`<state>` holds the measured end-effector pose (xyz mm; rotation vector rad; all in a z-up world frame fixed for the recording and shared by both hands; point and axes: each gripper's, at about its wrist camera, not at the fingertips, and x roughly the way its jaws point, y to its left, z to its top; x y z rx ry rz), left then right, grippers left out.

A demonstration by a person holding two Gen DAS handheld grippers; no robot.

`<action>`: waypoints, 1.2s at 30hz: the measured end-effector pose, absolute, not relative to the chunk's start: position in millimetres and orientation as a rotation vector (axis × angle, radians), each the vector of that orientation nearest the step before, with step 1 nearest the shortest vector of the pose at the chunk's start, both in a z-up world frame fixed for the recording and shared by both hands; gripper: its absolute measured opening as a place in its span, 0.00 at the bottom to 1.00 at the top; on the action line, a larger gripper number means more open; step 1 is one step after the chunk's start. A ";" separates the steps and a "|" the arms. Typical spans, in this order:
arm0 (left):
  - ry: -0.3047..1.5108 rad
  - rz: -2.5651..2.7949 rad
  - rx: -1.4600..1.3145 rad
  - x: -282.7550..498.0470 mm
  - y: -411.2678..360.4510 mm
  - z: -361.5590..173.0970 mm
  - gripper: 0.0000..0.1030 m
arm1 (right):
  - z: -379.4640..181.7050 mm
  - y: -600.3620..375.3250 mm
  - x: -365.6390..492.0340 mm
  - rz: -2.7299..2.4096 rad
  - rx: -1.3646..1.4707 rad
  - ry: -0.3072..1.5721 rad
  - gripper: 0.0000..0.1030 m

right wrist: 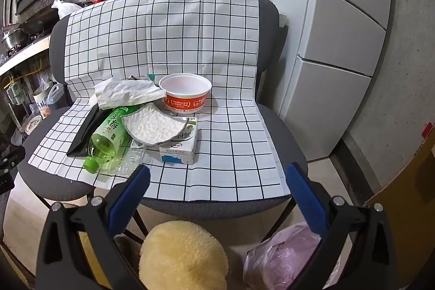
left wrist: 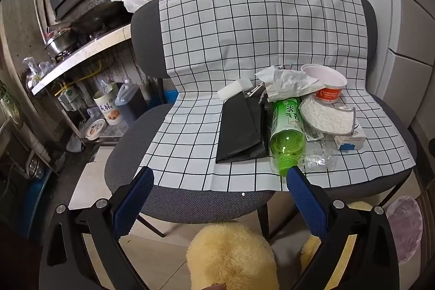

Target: Collect trash

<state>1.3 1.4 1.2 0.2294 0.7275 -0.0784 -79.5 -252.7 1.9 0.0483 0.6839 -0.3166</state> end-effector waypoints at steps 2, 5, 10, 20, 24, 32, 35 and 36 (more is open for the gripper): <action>0.727 -0.077 0.226 1.4 2.0 -0.8 0.94 | 1.2 -252.8 -79.4 -0.317 0.051 0.684 0.94; 0.722 -0.076 0.223 -0.4 2.6 -1.4 0.94 | 0.2 -251.5 -79.5 -0.319 0.050 0.684 0.94; 0.718 -0.073 0.222 -1.1 3.0 -0.9 0.94 | -2.3 -256.6 -79.2 -0.311 0.062 0.689 0.94; 0.724 -0.070 0.222 -0.2 4.5 1.4 0.94 | -3.0 -252.0 -76.5 -0.311 0.058 0.695 0.94; 0.727 -0.069 0.220 1.2 6.8 0.8 0.94 | -3.7 -251.6 -75.4 -0.312 0.058 0.697 0.94; 0.725 -0.067 0.221 0.1 8.1 1.4 0.94 | -5.6 -252.1 -75.0 -0.315 0.063 0.700 0.94; 0.722 -0.064 0.221 -1.6 10.0 2.5 0.94 | -5.7 -252.1 -75.4 -0.315 0.065 0.698 0.94; 0.721 -0.064 0.221 -2.2 10.7 2.8 0.94 | -5.7 -252.0 -75.7 -0.315 0.065 0.698 0.94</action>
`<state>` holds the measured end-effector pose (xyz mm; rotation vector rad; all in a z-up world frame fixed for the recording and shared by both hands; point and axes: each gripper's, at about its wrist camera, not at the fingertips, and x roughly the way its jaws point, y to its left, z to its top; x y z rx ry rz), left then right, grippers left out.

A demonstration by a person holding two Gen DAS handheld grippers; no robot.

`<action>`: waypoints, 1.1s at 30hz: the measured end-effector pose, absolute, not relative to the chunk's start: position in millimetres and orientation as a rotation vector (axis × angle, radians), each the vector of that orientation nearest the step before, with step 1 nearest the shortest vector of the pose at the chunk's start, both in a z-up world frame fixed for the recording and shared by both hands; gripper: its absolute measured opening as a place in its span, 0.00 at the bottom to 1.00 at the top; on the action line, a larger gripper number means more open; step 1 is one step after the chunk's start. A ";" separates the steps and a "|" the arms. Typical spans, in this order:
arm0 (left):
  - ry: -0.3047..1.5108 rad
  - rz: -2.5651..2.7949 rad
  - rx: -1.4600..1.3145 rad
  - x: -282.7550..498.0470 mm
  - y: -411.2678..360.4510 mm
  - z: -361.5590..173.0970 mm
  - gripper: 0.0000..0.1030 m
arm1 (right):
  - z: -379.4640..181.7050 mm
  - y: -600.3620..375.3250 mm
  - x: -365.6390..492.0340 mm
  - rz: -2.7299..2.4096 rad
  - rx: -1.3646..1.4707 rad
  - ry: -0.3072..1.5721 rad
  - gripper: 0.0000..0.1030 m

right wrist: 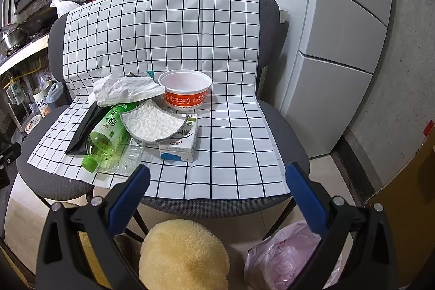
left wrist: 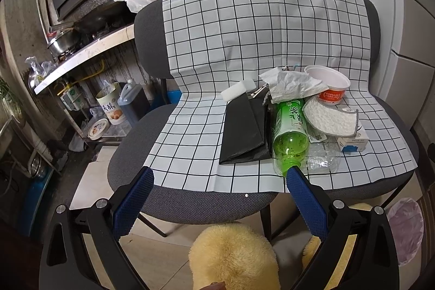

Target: Collect trash

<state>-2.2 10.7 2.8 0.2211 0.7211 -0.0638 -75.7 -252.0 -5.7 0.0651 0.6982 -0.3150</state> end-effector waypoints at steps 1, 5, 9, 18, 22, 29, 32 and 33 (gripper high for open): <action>0.722 -0.064 0.220 0.6 8.1 0.2 0.94 | -5.5 -251.9 -76.0 -0.315 0.066 0.698 0.94; 0.726 -0.067 0.220 0.5 8.9 -1.0 0.94 | -5.5 -252.4 -75.9 -0.316 0.066 0.699 0.94; 0.729 -0.068 0.222 -0.3 10.9 -3.6 0.94 | -5.5 -253.2 -75.4 -0.317 0.067 0.701 0.94; 0.731 -0.061 0.222 0.4 6.4 2.3 0.94 | -6.4 -253.8 -75.9 -0.318 0.069 0.703 0.94; 0.730 -0.062 0.223 0.3 7.1 1.4 0.94 | -7.2 -253.9 -76.0 -0.319 0.070 0.703 0.94; 0.733 -0.060 0.222 0.0 9.0 0.9 0.94 | -7.5 -254.4 -76.2 -0.319 0.071 0.703 0.94; 0.733 -0.061 0.221 0.8 8.4 0.5 0.94 | -8.2 -255.4 -76.3 -0.319 0.071 0.703 0.94; 0.732 -0.060 0.220 0.7 8.8 0.5 0.94 | -8.0 -255.5 -76.2 -0.319 0.071 0.704 0.94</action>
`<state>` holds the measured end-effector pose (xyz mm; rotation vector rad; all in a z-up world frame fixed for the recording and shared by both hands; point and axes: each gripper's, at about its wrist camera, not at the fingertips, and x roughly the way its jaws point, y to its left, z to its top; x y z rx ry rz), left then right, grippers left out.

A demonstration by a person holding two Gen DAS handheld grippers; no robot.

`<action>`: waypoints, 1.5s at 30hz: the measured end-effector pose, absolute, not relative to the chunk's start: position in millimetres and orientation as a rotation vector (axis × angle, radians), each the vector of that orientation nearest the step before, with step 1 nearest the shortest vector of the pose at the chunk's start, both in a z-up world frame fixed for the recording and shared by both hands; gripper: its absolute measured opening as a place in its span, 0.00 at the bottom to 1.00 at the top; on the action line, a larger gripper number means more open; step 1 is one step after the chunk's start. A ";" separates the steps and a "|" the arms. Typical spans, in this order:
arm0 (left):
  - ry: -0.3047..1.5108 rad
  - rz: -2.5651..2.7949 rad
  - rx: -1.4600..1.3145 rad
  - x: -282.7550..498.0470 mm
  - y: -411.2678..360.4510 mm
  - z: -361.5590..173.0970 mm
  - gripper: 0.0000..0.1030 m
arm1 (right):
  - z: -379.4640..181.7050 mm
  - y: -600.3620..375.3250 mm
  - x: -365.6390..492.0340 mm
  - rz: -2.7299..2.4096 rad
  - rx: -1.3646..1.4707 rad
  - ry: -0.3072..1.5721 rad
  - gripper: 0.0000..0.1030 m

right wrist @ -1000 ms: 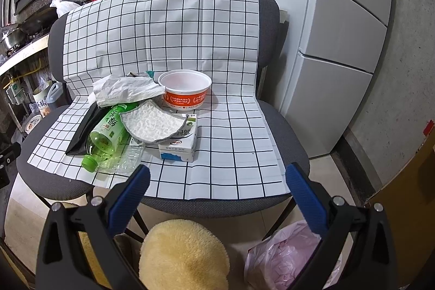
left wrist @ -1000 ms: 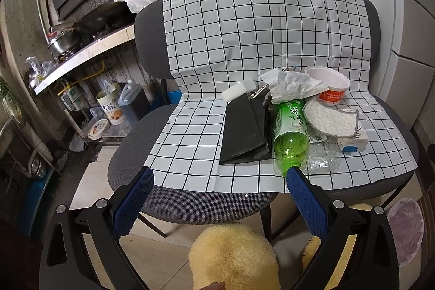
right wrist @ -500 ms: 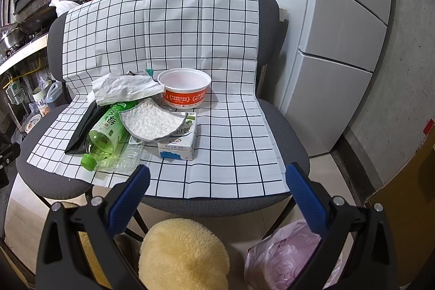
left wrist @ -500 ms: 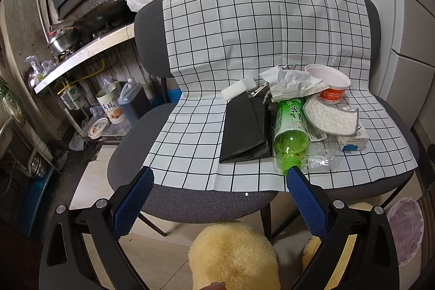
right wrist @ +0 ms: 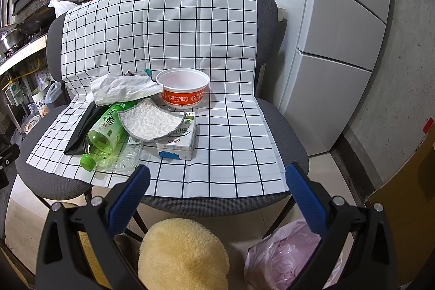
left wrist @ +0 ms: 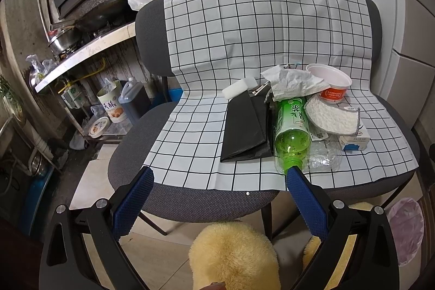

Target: Collect trash

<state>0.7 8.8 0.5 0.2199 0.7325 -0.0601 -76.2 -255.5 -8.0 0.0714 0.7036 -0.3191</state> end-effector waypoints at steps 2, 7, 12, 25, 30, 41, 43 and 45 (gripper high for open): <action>0.734 -0.057 0.219 1.5 9.5 -0.8 0.94 | -8.2 -255.3 -76.4 -0.318 0.072 0.704 0.94; 0.738 -0.056 0.218 1.4 11.1 -2.6 0.94 | -8.9 -256.2 -75.6 -0.319 0.074 0.709 0.94; 0.747 -0.054 0.218 3.8 9.4 -3.8 0.94 | -10.1 -256.0 -75.2 -0.317 0.074 0.711 0.94; 0.835 -0.031 0.190 30.2 15.7 -36.7 0.93 | -32.6 -242.7 -49.6 -0.219 0.038 0.736 0.94; 0.846 -0.030 0.203 49.4 16.7 -56.5 0.93 | -43.2 -237.1 -19.0 -0.154 0.036 0.728 0.94; 0.891 0.005 0.206 87.9 34.3 -74.4 0.93 | -69.2 -208.7 53.3 0.001 -0.028 0.732 0.94; 0.899 -0.020 0.198 90.7 34.7 -78.1 0.93 | -80.7 -204.2 57.5 0.013 -0.062 0.739 0.92; 0.905 -0.037 0.193 92.7 34.3 -82.4 0.93 | -89.4 -201.2 59.9 0.024 -0.094 0.753 0.74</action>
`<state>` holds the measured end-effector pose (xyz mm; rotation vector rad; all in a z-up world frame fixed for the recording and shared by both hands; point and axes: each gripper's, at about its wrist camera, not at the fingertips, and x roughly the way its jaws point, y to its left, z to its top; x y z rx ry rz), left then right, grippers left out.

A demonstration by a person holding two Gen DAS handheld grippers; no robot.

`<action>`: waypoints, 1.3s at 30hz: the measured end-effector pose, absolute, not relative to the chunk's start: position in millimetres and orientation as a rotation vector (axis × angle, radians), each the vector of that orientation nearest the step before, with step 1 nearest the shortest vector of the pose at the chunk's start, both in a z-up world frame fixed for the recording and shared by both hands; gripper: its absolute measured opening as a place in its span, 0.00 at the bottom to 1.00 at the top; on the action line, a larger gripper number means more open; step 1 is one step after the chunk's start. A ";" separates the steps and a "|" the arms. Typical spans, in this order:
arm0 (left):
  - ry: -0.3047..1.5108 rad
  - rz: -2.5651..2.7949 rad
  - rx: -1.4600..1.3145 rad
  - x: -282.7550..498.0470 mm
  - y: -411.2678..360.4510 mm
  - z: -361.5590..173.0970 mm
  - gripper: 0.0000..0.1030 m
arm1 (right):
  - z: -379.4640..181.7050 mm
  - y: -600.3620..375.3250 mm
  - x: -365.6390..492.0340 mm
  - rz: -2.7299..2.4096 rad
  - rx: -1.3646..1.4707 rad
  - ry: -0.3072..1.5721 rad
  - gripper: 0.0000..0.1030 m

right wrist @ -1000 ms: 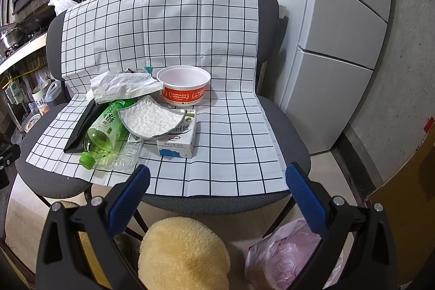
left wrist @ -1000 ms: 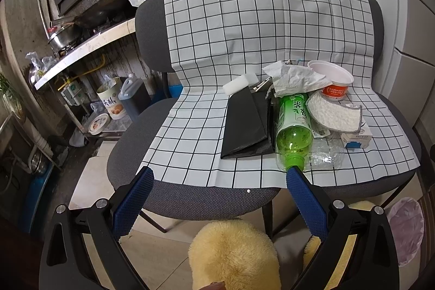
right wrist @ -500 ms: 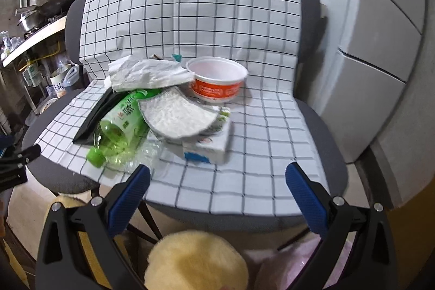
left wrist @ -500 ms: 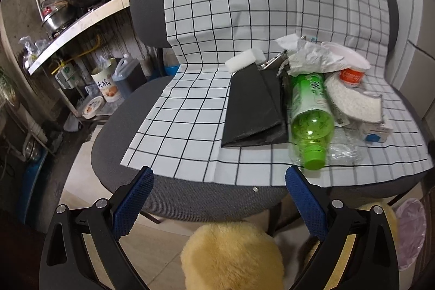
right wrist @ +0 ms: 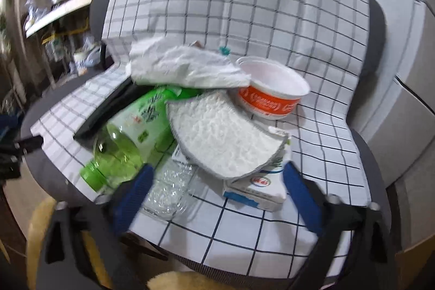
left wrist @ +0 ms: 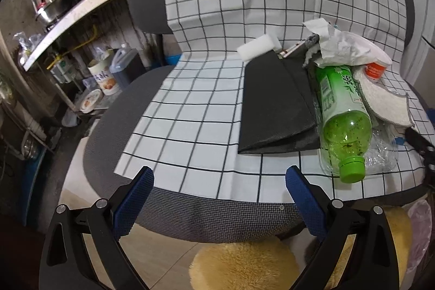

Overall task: Collect trash
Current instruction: 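Reach the right gripper into the pile and grasp the crinkled silver wrapper, then grasp the green tea bottle with the left gripper while the right gripper holds the wrapper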

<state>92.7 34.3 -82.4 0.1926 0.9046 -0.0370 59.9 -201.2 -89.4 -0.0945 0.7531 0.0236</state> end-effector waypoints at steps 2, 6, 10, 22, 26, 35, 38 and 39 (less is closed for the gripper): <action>0.908 -0.044 0.185 95.0 35.3 -87.4 0.93 | -98.7 -198.6 61.3 0.032 -0.145 0.774 0.70; 0.908 -0.068 0.182 95.7 33.1 -92.4 0.93 | -104.2 -206.9 54.2 0.048 -0.193 0.771 0.61; 0.910 -0.114 0.156 97.1 27.5 -94.2 0.93 | -107.1 -216.6 56.4 0.031 -0.241 0.785 0.53; 0.903 -0.088 0.133 86.1 34.0 -82.3 0.93 | -122.8 -183.1 90.5 0.057 -0.571 0.789 0.17; 0.893 -0.063 0.119 83.5 42.5 -76.7 0.93 | -90.3 -193.7 81.8 0.081 -0.430 0.661 0.05; 0.899 -0.090 0.168 80.3 34.5 -91.4 0.90 | -21.1 -226.8 -2.4 0.060 -0.103 0.507 0.05; 0.914 -0.143 0.184 77.7 18.5 -100.2 0.89 | -28.3 -237.1 -19.6 0.014 -0.058 0.549 0.05; 0.916 -0.158 0.185 76.3 13.1 -101.2 0.88 | -30.1 -240.8 -23.4 -0.003 -0.050 0.556 0.05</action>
